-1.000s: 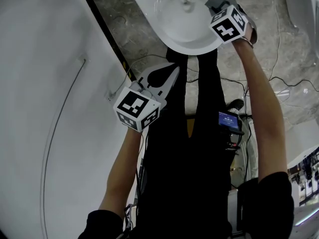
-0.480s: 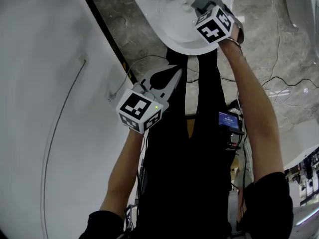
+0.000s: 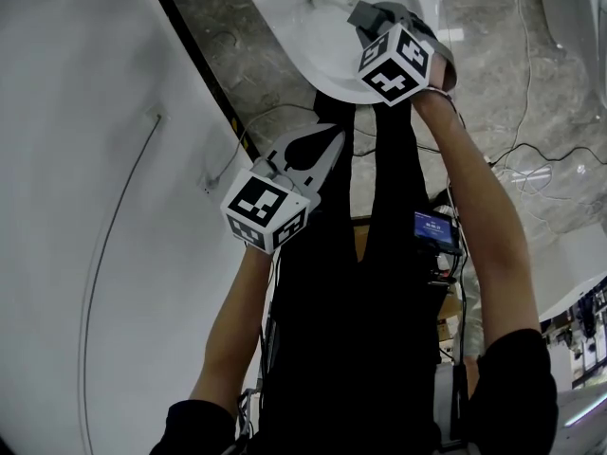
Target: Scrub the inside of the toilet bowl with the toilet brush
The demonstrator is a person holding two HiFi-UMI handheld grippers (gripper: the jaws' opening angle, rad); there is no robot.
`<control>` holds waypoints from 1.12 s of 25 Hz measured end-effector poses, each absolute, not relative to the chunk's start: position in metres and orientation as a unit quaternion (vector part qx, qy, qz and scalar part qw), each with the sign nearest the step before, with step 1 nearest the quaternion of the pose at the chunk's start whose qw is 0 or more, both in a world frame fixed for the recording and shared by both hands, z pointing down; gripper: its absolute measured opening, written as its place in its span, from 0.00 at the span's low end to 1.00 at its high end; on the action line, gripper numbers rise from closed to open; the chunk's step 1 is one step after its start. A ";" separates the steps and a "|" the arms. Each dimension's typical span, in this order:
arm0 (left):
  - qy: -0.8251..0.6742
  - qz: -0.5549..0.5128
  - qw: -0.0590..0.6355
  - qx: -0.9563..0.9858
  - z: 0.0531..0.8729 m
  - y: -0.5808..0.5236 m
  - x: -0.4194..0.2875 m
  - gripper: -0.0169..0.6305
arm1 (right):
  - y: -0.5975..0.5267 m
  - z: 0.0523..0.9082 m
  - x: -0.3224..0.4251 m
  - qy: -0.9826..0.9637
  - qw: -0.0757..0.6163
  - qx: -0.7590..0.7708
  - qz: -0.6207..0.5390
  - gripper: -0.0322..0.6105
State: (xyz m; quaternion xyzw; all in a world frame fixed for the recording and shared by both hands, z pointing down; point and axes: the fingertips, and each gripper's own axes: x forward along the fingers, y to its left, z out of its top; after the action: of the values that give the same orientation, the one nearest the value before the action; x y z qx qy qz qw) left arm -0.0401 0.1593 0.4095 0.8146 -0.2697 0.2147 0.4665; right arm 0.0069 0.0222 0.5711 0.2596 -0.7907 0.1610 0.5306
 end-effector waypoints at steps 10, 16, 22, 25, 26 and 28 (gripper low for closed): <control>-0.267 0.221 0.475 0.809 0.413 0.166 -0.042 0.04 | 0.028 0.605 0.000 -0.786 0.565 0.223 0.114 0.30; -0.270 0.223 0.471 0.809 0.411 0.161 -0.046 0.04 | 0.035 0.614 0.004 -0.778 0.573 0.219 0.136 0.30; -0.266 0.215 0.468 0.814 0.408 0.156 -0.037 0.04 | 0.074 0.612 0.004 -0.782 0.577 0.190 0.140 0.30; -0.260 0.212 0.467 0.818 0.406 0.156 -0.030 0.04 | 0.092 0.610 0.005 -0.785 0.576 0.182 0.136 0.30; -0.258 0.212 0.466 0.819 0.406 0.156 -0.028 0.04 | 0.097 0.609 0.007 -0.787 0.575 0.180 0.135 0.30; -0.254 0.213 0.465 0.821 0.405 0.156 -0.025 0.04 | 0.105 0.607 0.012 -0.789 0.574 0.173 0.133 0.30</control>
State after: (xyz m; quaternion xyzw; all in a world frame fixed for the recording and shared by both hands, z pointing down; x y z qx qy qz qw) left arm -0.0251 0.1558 0.4054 0.8206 -0.2545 0.2133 0.4652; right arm 0.0116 0.1054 0.6075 0.1731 -0.7894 0.1334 0.5737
